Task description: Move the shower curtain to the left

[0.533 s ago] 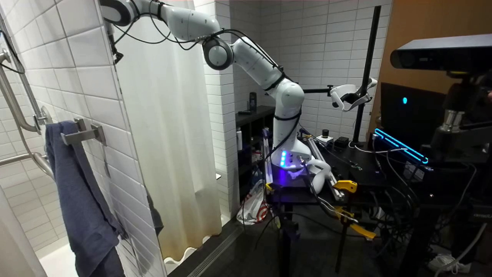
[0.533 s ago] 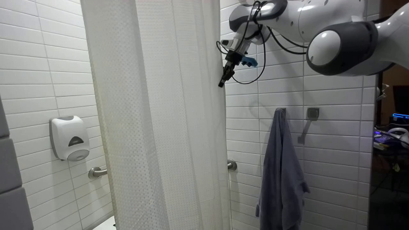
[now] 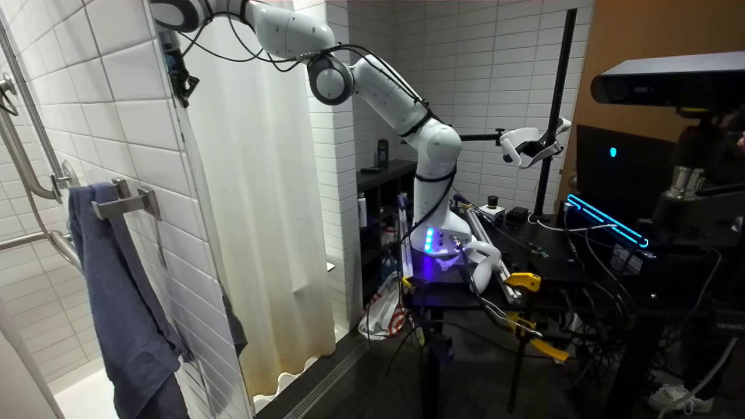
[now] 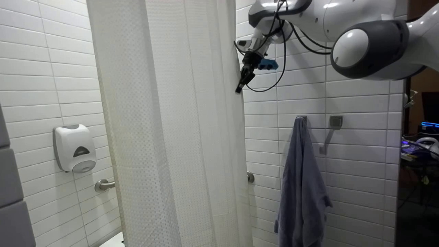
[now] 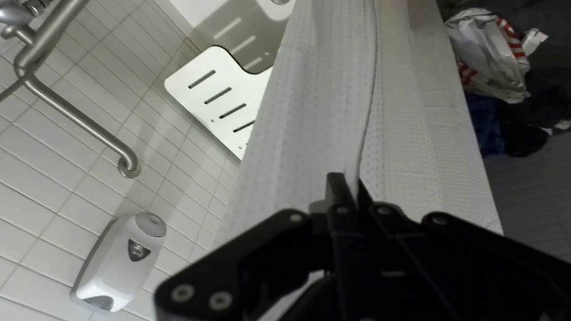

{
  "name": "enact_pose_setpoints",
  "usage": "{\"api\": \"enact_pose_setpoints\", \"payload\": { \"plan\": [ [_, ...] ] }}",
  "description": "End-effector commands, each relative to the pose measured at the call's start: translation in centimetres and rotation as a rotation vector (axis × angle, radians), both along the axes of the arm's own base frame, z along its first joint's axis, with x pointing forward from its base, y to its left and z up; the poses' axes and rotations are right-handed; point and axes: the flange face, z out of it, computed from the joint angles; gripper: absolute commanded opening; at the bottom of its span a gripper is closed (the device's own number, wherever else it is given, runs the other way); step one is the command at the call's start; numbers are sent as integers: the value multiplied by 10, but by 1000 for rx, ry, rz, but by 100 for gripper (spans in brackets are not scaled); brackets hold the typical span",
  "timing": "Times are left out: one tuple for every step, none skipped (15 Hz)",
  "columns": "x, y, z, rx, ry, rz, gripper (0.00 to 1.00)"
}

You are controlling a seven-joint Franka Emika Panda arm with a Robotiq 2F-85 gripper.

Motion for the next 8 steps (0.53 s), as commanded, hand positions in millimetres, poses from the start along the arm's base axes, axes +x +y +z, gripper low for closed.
{"api": "enact_pose_setpoints", "payload": {
  "plan": [
    [-11,5,-3,34,51,109,0],
    [-12,7,-3,41,51,126,0],
    [-11,8,-4,52,44,140,0],
    [-9,10,-4,71,35,143,0],
    [-8,13,-6,88,31,149,0],
    [-6,17,-10,101,33,162,0],
    [-4,20,-15,110,38,180,0],
    [-4,24,-18,118,46,191,0]
  ]
}}
